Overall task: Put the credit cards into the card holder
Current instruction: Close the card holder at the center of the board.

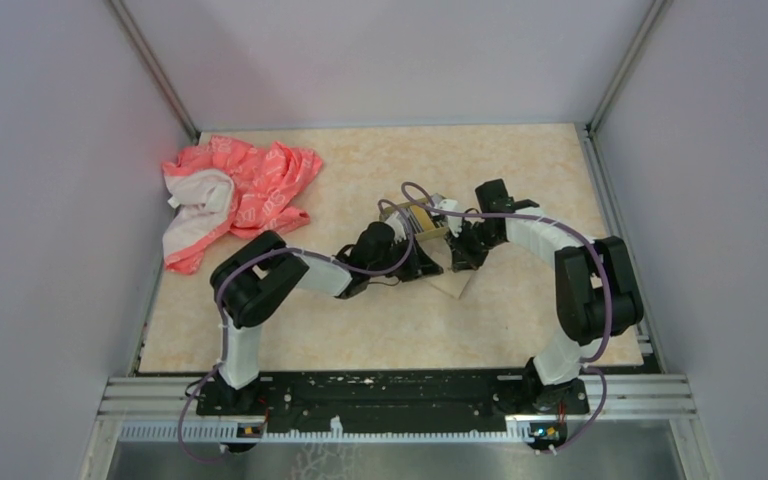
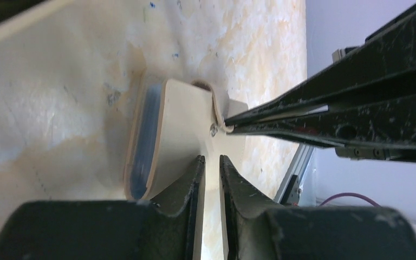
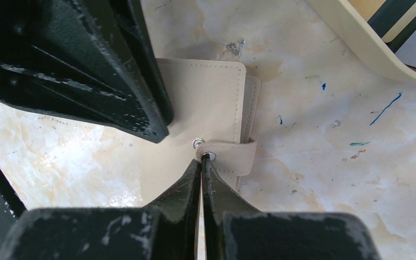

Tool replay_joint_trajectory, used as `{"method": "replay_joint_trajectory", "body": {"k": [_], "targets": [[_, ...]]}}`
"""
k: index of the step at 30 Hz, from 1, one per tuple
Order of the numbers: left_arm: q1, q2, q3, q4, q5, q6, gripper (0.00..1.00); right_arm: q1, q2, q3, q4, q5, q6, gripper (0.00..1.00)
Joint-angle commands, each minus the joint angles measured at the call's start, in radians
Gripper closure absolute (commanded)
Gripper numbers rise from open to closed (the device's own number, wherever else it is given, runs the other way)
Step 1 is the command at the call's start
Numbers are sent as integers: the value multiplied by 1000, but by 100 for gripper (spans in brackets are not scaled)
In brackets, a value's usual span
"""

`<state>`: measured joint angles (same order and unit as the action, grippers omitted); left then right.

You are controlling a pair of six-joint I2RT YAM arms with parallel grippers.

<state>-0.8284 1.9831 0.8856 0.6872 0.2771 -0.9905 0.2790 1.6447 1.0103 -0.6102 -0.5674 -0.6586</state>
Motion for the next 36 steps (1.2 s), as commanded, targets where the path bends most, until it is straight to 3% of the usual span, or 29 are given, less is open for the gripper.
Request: {"method": "replay_joint_trajectory", "body": {"k": [1, 6, 14, 26, 30, 36], "targets": [[8, 47, 65, -72, -33, 41, 78, -2, -17, 16, -17, -31, -6, 100], [8, 83, 95, -113, -44, 48, 80, -9, -32, 19, -17, -42, -15, 100], [8, 113, 81, -147, -78, 66, 97, -12, -114, -10, 28, -31, -34, 100], [9, 137, 82, -175, -99, 87, 100, -1, -115, -29, 84, 38, -21, 98], [8, 138, 82, -180, -99, 91, 100, 4, -115, -32, 107, 83, 2, 90], [8, 128, 79, -190, -105, 99, 100, 3, -143, -47, 147, 137, 30, 69]]}}
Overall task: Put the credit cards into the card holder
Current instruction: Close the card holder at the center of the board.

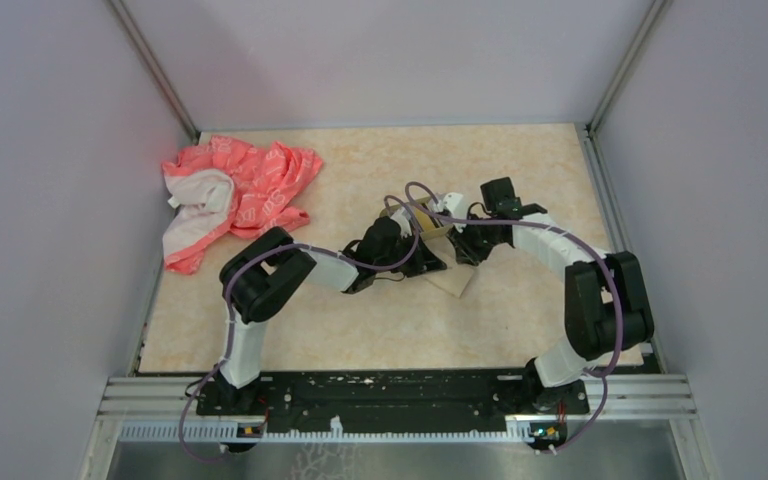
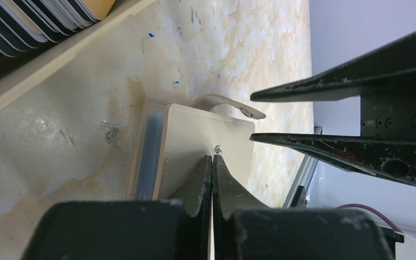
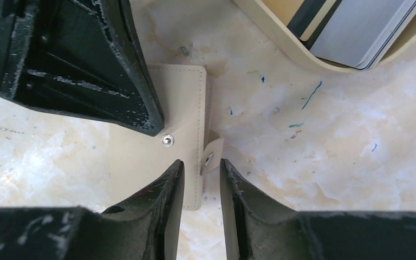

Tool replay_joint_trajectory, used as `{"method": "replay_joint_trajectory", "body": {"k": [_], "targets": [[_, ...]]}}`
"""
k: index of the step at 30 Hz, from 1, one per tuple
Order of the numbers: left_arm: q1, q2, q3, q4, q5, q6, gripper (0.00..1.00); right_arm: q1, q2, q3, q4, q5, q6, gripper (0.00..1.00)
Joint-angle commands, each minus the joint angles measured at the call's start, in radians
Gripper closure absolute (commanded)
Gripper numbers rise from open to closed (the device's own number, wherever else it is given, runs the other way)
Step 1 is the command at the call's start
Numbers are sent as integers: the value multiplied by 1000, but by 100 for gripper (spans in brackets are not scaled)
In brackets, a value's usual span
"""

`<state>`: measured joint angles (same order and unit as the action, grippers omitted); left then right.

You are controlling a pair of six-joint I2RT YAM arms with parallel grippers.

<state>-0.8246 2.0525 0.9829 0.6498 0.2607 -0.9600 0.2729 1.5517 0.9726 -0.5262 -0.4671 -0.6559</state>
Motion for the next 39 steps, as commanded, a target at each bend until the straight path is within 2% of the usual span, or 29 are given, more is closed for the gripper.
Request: {"method": "replay_joint_trajectory", "body": {"k": [1, 12, 18, 21, 32, 39], "targets": [[5, 57, -19, -153, -91, 69, 100, 8, -56, -10, 69, 45, 33, 67], [4, 54, -21, -156, -88, 76, 100, -54, -31, 8, 69, -77, 84, 65], [4, 53, -21, -155, -86, 77, 100, -63, 4, 28, 51, -96, 93, 68], [5, 55, -23, -154, -84, 78, 100, -66, 19, 36, 45, -102, 96, 76], [4, 58, -24, -150, -80, 76, 100, -66, 30, 41, 68, -85, 120, 80], [5, 59, -23, -148, -81, 77, 100, -78, 7, 35, 84, -98, 137, 78]]}}
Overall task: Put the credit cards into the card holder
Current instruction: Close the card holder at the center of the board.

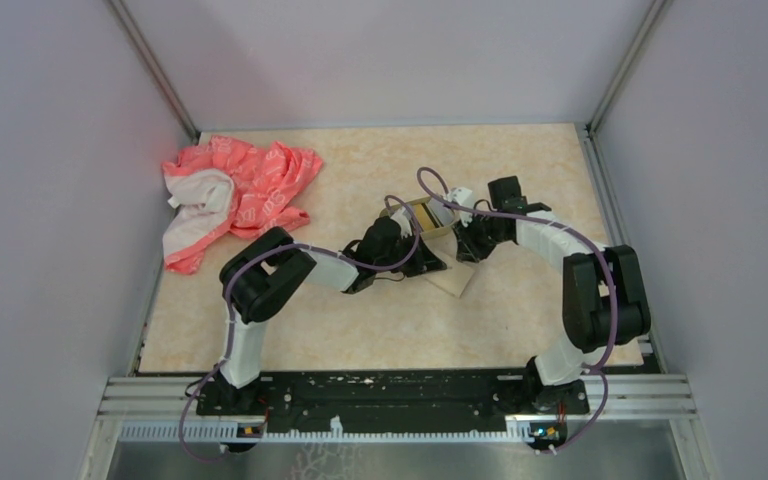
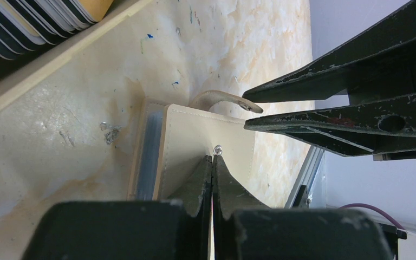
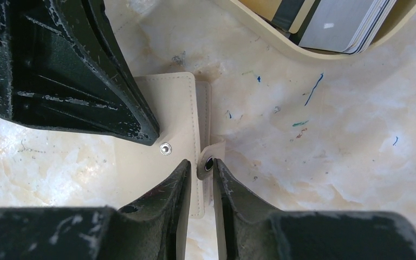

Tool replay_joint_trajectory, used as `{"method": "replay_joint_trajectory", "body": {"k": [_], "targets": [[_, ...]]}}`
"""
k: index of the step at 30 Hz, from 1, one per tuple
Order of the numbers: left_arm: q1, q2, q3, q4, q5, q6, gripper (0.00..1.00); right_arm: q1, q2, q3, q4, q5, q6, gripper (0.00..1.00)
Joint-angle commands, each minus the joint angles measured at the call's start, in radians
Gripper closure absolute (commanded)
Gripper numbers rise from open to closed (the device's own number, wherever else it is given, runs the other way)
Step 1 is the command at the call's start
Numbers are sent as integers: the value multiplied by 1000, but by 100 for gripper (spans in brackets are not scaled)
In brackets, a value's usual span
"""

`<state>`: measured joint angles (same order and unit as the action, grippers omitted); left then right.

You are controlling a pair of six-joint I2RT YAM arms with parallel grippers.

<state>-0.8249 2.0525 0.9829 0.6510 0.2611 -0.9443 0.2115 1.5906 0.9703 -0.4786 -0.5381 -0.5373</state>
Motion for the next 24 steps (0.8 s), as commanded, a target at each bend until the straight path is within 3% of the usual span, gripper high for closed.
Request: {"method": "replay_joint_trajectory", "body": {"k": [1, 14, 24], "targets": [[5, 60, -23, -148, -80, 61, 100, -17, -32, 37, 37, -28, 19, 78], [5, 61, -21, -146, -78, 61, 100, -23, -46, 21, 79, -20, 52, 75], [5, 62, -21, -146, -78, 61, 100, -24, -46, 24, 78, -4, 57, 86]]}}
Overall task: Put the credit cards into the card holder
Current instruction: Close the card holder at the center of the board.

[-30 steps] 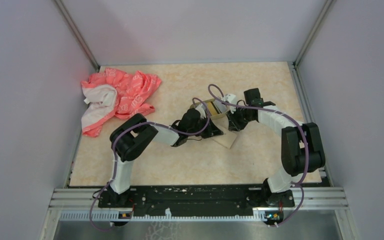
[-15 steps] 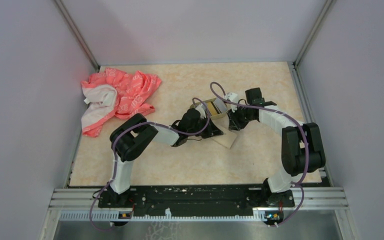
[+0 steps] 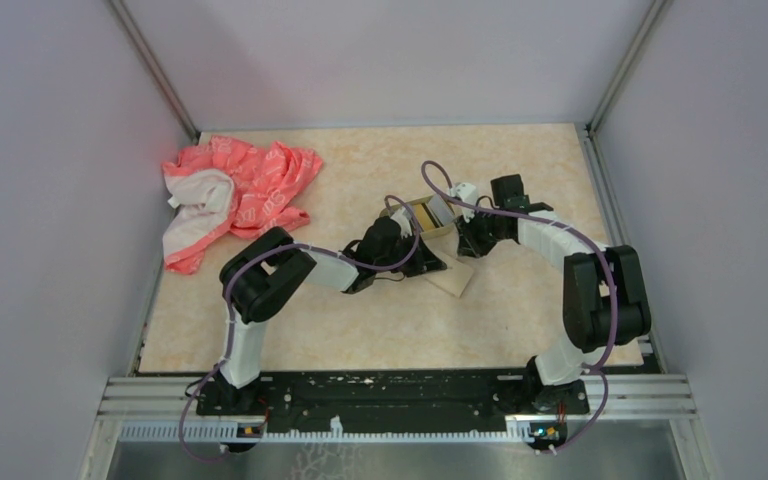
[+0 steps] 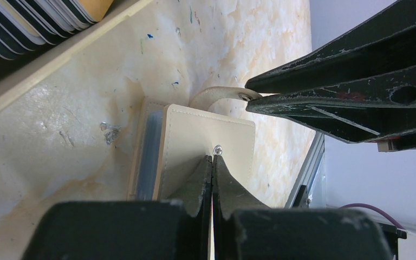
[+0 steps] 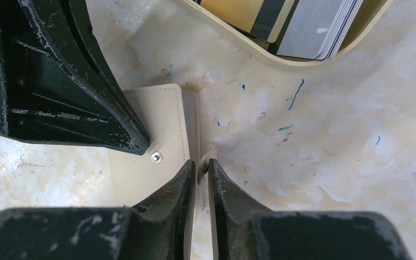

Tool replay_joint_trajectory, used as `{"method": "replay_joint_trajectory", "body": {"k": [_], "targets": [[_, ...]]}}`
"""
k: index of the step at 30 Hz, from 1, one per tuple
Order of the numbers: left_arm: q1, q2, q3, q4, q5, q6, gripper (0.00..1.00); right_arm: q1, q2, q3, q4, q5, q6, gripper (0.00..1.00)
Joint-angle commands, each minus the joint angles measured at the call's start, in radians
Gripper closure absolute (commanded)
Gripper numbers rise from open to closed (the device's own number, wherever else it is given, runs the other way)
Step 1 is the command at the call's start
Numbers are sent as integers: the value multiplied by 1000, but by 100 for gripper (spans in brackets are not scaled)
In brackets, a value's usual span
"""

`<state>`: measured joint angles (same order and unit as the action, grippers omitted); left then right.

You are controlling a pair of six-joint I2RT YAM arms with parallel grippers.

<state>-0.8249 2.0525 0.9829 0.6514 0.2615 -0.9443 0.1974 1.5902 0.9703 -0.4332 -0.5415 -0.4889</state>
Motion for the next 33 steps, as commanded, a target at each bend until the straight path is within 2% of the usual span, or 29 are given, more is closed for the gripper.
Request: {"method": "replay_joint_trajectory", "body": {"k": [1, 9, 17, 26, 33], "targets": [[5, 62, -21, -147, -78, 61, 100, -12, -45, 24, 31, 1, 7, 87], [6, 62, -18, -152, -81, 64, 100, -16, -50, 31, 15, -8, -1, 100], [5, 61, -13, -159, -83, 67, 100, -26, -54, 38, -24, -64, -15, 100], [6, 74, 4, -170, -74, 67, 100, -26, 7, 63, -120, -209, -61, 100], [5, 79, 13, -177, -72, 64, 100, 28, 30, 49, -92, -152, -28, 100]]}}
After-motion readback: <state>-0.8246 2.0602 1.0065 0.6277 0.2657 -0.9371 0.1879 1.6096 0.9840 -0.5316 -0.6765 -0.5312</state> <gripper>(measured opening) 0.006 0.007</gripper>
